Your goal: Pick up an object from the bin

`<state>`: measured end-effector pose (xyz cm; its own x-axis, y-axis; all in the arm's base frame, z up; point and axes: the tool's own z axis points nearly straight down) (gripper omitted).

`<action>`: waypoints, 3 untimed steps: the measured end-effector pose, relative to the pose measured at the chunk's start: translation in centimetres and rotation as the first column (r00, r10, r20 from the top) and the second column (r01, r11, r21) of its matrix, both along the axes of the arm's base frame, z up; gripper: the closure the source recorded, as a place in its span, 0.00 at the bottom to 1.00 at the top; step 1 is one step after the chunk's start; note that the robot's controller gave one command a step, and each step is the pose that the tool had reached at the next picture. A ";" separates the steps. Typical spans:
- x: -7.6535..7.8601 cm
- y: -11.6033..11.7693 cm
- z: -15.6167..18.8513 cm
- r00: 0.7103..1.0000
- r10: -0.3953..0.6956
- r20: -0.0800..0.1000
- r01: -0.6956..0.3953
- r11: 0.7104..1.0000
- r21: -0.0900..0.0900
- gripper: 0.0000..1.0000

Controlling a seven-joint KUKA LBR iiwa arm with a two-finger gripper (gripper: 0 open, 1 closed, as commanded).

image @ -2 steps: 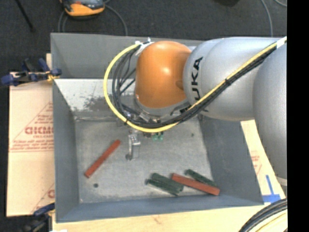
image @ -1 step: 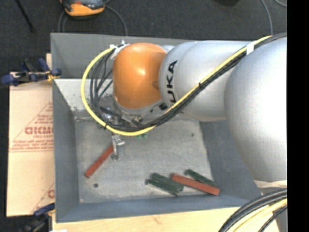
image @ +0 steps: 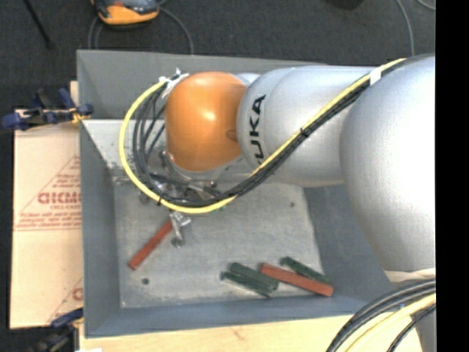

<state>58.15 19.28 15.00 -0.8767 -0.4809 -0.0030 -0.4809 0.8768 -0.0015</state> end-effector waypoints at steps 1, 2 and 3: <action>0.4 -0.1 -6.9 0.967 0.255 0.006 -0.255 0.967 -0.001 0.00; 0.8 1.9 -7.9 0.871 0.491 0.001 -0.491 0.871 0.001 1.00; 0.8 1.8 -7.9 0.871 0.491 0.000 -0.491 0.871 0.001 1.00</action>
Offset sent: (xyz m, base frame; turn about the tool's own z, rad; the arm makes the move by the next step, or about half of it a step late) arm 0.0064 0.0189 -0.0800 -0.5182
